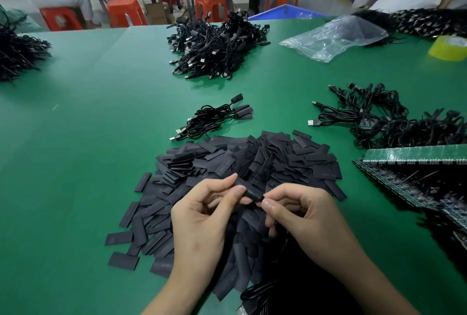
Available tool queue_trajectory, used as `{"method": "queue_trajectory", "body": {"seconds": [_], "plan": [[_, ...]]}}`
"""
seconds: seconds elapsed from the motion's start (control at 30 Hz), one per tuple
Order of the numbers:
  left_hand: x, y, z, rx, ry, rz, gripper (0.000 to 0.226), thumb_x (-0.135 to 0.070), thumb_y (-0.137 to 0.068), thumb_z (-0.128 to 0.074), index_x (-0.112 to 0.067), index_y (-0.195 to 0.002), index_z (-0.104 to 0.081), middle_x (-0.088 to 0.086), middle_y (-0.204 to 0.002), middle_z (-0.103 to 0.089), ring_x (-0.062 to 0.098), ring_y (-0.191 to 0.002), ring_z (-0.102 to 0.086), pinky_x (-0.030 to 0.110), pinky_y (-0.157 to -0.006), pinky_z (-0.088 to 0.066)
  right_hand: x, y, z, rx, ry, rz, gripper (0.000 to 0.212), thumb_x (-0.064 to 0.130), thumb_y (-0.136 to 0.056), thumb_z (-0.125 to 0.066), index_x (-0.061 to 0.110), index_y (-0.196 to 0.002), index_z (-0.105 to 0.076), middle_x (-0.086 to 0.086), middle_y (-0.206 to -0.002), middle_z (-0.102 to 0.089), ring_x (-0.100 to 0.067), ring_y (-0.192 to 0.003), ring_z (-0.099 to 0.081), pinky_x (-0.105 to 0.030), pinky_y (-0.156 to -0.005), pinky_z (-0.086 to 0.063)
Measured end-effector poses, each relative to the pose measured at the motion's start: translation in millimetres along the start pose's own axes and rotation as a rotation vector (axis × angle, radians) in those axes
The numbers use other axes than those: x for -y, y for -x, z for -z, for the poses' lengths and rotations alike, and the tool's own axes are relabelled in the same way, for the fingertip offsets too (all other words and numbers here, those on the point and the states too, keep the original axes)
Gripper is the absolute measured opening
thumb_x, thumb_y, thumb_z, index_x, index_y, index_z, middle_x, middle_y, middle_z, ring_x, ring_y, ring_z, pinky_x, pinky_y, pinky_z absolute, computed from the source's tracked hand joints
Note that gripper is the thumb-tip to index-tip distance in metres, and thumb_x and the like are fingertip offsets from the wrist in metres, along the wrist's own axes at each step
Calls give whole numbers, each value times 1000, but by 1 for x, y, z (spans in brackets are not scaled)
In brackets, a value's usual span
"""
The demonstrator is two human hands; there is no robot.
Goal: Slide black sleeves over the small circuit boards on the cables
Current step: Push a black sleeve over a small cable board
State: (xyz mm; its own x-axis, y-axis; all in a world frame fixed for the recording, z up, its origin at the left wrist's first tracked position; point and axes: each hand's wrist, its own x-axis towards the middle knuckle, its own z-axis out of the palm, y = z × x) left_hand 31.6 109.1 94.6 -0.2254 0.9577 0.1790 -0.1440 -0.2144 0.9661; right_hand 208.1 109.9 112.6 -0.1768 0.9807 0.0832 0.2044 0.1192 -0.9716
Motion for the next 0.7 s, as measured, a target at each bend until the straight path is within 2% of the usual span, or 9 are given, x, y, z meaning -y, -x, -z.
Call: {"method": "queue_trajectory", "body": {"seconds": [0.1,0.2,0.33,0.4,0.47,0.57,0.63,0.7], "plan": [[0,1,0,15,-47,-32,22,-17,-80,-77,-24,-101,-80,3,-82,-78,20,-77,-78,19,-73,-58,0,0,-1,4,22,3,20,13,-95,-71,28,-82,-74,-5,-68,-71,-19,-58,-70,-25,-63,-56],[0,0,1,46,-105,-59,29,-21,-84,-78,-31,-111,-79,1,-92,-79,18,-86,-77,24,-81,-59,1,-1,-1,-6,-16,-5,15,15,-95,-71,22,-82,-74,-7,-68,-72,-20,-57,-70,-25,-62,-55],[1,4,-4,160,-162,-87,50,-28,-88,-76,-34,-137,-65,-3,-116,-76,21,-97,-75,27,-93,-57,4,-4,7,-130,-262,-62,10,23,-90,-73,16,-83,-74,-13,-70,-73,-25,-59,-72,-24,-61,-56],[0,7,-7,229,-333,-182,41,-37,-88,-71,-29,-128,-69,-7,-113,-74,20,-96,-72,31,-89,-57,4,-6,9,-197,-444,-118,8,24,-85,-75,18,-82,-77,-14,-72,-73,-23,-60,-72,-23,-57,-56],[-4,9,-11,327,-542,-299,30,-53,-92,-67,-29,-105,-78,-13,-104,-70,14,-100,-68,33,-87,-53,5,-8,9,-245,-596,-167,13,26,-80,-69,19,-79,-79,-14,-75,-74,-19,-62,-72,-21,-54,-55],[-10,12,-22,423,-775,-388,41,-70,-85,-64,-33,-89,-80,-21,-99,-67,7,-99,-59,35,-87,-48,3,-10,7,-307,-749,-213,15,27,-79,-67,17,-80,-79,-10,-76,-75,-13,-62,-71,-20,-54,-56],[-11,16,-31,470,-808,-391,36,-66,-83,-68,-33,-85,-80,-22,-98,-68,5,-97,-57,36,-86,-48,3,-11,6,-337,-822,-222,18,27,-79,-67,13,-88,-73,-8,-76,-75,-11,-59,-69,-20,-53,-57],[-14,19,-38,473,-725,-350,26,-54,-85,-70,-30,-80,-78,-22,-96,-69,3,-96,-60,34,-86,-50,1,-12,7,-364,-871,-201,22,25,-80,-66,9,-95,-67,-7,-78,-75,-11,-64,-72,-20,-55,-57]]}}
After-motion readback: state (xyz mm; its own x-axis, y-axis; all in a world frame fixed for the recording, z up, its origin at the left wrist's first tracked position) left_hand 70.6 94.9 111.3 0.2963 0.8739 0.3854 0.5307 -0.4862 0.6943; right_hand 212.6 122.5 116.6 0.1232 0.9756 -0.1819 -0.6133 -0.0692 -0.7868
